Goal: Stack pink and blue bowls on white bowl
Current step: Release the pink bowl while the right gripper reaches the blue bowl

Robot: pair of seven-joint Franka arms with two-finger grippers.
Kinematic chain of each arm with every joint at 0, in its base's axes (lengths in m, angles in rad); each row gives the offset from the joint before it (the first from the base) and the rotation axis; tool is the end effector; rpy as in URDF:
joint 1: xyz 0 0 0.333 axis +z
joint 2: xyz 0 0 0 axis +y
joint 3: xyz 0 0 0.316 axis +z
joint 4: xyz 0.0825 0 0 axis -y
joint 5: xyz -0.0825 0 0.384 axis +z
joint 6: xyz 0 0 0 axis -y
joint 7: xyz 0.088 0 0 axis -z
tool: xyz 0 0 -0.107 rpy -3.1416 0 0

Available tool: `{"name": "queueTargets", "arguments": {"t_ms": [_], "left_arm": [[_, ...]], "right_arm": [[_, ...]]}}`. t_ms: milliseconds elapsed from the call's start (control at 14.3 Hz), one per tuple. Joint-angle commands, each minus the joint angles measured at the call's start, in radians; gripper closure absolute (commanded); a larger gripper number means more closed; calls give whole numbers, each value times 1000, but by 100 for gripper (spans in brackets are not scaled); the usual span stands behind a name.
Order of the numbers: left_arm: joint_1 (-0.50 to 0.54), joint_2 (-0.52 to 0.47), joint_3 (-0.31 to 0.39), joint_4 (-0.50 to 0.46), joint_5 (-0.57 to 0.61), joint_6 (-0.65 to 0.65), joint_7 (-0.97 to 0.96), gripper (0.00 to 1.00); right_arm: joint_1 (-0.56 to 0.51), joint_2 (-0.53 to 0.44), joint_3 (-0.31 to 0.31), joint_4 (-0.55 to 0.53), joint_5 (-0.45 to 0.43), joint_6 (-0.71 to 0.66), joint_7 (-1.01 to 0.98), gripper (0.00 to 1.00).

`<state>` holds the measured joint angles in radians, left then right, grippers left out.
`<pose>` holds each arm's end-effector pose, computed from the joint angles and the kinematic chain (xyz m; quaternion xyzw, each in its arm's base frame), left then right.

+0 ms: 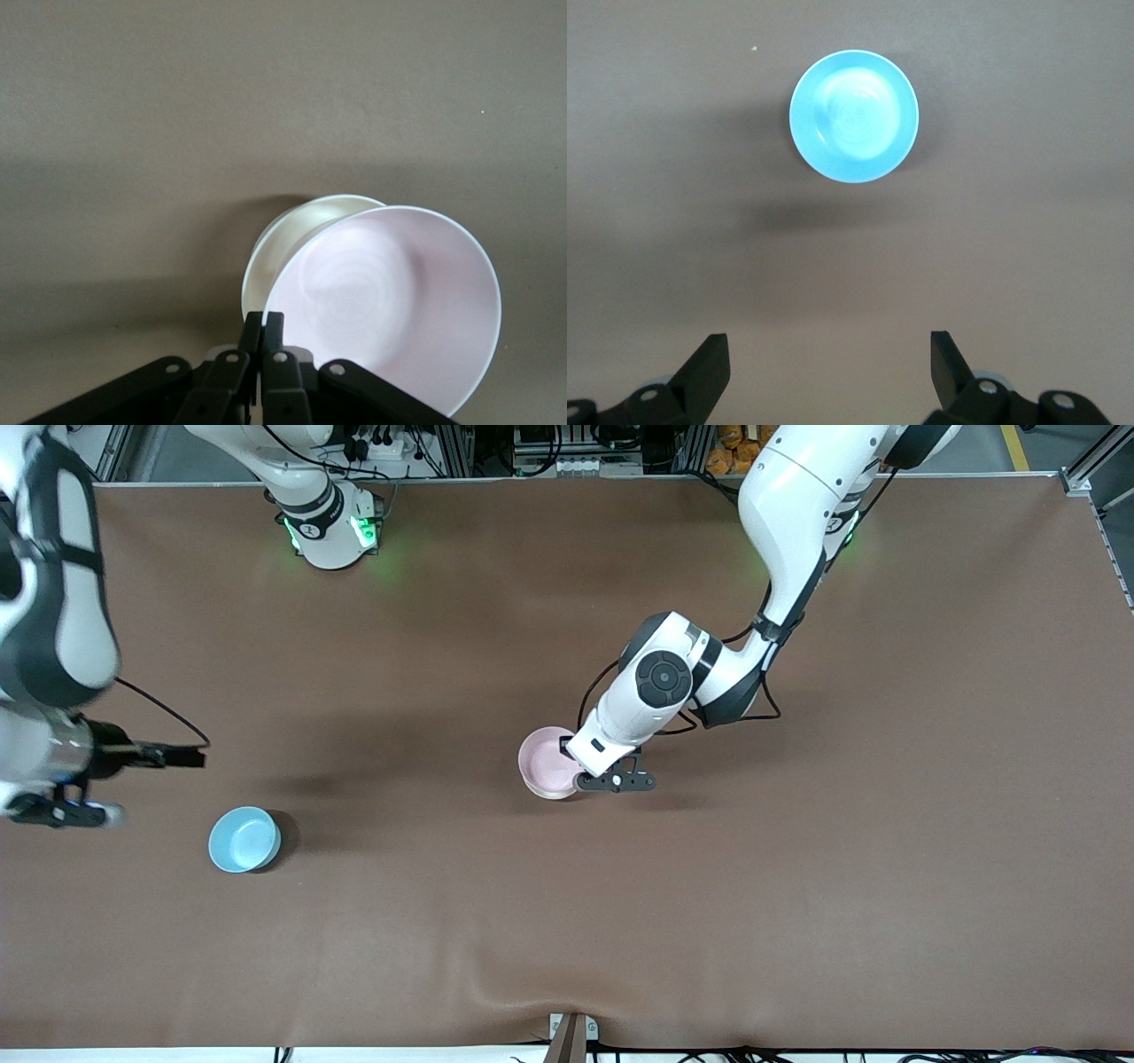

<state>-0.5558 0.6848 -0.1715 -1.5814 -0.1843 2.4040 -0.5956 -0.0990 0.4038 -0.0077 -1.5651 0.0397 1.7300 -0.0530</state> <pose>0.5448 -0.4615 0.2548 0.9901 0.0210 -0.0171 0.1374 0.6430 -0.0646 0.3936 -0.9922 0.0320 0.1174 0.0270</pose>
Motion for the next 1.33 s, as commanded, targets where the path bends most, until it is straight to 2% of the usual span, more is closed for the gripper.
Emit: {"name": "queueTargets", "arguments": {"t_ms": [0, 210, 420, 840, 910, 980, 1050, 1120, 1260], "left_arm": [[-6, 13, 7, 20, -3, 0, 3, 100], [-7, 19, 7, 18, -3, 13, 5, 100], [-7, 27, 7, 12, -1, 14, 8, 100], [-21, 58, 9, 17, -1, 40, 8, 100], [-19, 58, 9, 20, -3, 40, 7, 75], [-15, 58, 9, 21, -7, 40, -1, 42], [-10, 56, 9, 23, -9, 40, -1, 0], [-4, 48, 9, 23, -4, 40, 5, 0], [7, 18, 13, 24, -3, 26, 0, 0]], "right_arm": [[31, 122, 0, 42, -15, 104, -1, 0], [15, 180, -2, 43, -20, 235, -14, 0], [-36, 257, 0, 31, -3, 385, -114, 0], [-45, 286, -2, 20, 0, 433, -172, 0], [-47, 303, -2, 23, -13, 434, -172, 0], [-60, 311, -2, 22, -9, 445, -172, 0], [-59, 319, -2, 20, -9, 451, -171, 0], [-59, 325, -2, 20, -6, 453, -171, 13], [-64, 339, -2, 20, 2, 476, -169, 59]]}}
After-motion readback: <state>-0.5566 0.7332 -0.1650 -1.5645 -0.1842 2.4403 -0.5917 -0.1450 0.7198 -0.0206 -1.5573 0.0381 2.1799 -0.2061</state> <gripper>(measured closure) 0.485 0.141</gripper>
